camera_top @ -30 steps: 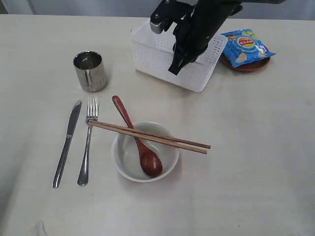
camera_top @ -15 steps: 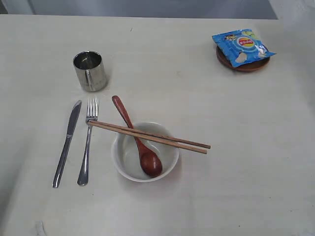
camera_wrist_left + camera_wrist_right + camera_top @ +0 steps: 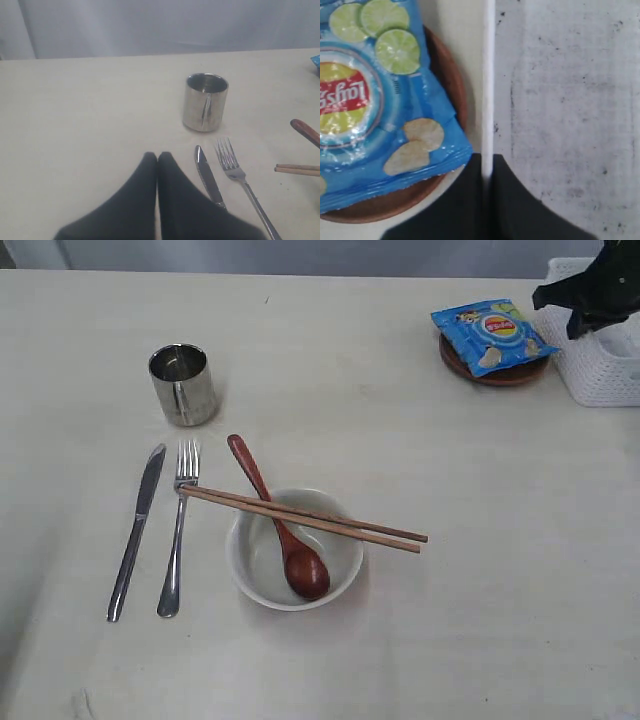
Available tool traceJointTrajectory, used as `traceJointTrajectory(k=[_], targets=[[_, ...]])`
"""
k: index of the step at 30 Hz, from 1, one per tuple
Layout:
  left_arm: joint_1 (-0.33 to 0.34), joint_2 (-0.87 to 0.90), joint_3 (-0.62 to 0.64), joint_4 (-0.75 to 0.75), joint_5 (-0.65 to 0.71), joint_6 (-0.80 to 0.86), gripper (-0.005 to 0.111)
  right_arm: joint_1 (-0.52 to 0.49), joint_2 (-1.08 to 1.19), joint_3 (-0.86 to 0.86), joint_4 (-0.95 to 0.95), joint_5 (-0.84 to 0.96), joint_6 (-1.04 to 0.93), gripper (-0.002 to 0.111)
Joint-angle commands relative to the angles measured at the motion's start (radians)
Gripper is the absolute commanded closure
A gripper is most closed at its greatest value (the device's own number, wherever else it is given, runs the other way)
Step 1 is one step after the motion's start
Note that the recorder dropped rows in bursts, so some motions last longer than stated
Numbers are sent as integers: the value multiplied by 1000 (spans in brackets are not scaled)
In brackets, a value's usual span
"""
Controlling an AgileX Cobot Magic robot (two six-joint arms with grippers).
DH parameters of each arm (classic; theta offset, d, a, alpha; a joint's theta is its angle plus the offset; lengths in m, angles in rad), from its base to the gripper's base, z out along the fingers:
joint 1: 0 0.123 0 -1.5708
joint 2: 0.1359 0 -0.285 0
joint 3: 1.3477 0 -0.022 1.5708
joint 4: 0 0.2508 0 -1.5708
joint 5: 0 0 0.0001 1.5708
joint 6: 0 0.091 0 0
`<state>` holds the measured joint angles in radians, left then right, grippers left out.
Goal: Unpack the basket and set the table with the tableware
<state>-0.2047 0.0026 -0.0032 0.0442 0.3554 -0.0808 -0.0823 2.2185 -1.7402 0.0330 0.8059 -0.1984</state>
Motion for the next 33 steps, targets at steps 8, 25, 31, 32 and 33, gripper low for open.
traceJointTrajectory(k=[8, 25, 31, 32, 33], targets=[[-5, -3, 3, 8, -11, -4, 107, 87, -2, -3, 213, 59, -132, 109], [-5, -3, 3, 8, -11, -4, 107, 378, -6, -3, 182, 142, -3, 109], [-5, -3, 3, 8, -11, -4, 107, 410, -6, -3, 138, 142, 131, 109], [-5, -3, 3, 8, -11, -4, 107, 410, -6, -3, 138, 145, 150, 109], [-5, -3, 3, 8, -11, -4, 107, 412, -6, -3, 146, 145, 166, 109]])
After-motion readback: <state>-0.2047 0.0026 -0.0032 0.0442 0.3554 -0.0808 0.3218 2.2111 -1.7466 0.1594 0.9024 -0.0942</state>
